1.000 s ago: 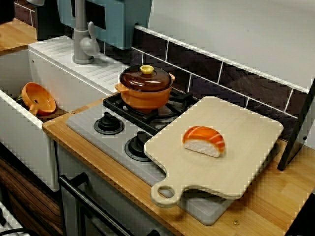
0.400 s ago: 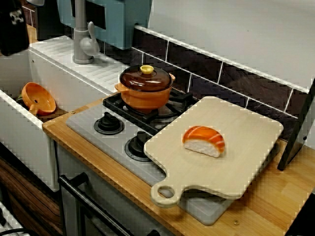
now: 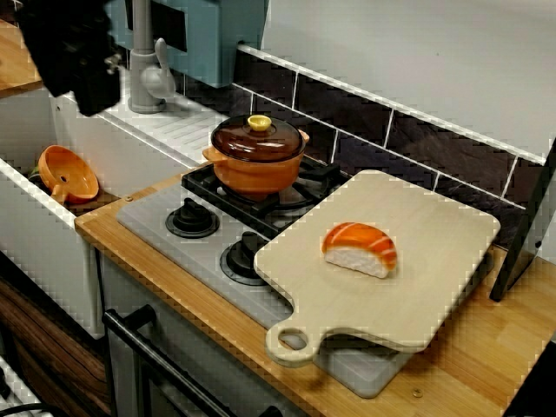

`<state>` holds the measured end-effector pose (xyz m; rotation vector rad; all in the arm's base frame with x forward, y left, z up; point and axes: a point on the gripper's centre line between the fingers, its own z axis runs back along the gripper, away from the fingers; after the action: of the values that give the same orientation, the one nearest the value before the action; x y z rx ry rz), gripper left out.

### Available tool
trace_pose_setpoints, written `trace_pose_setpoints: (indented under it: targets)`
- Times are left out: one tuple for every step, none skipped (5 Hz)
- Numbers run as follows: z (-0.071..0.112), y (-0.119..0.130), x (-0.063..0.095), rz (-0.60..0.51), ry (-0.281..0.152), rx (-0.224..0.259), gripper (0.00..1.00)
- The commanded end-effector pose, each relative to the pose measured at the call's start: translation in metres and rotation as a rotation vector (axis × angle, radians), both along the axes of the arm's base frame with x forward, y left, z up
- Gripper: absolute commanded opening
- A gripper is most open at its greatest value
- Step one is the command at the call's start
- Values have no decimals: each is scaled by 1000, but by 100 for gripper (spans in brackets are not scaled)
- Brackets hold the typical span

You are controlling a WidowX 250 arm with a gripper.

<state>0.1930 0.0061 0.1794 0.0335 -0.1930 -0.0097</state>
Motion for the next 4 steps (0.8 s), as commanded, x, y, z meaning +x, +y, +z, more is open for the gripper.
trace_pose_setpoints:
  targets:
    - [-5, 10, 59, 55, -31, 16, 100]
    - [-7, 14, 81, 52, -24, 4, 100]
    - [-13, 17, 102, 51, -19, 11, 100]
    - [-19, 17, 121, 56, -9, 8, 100]
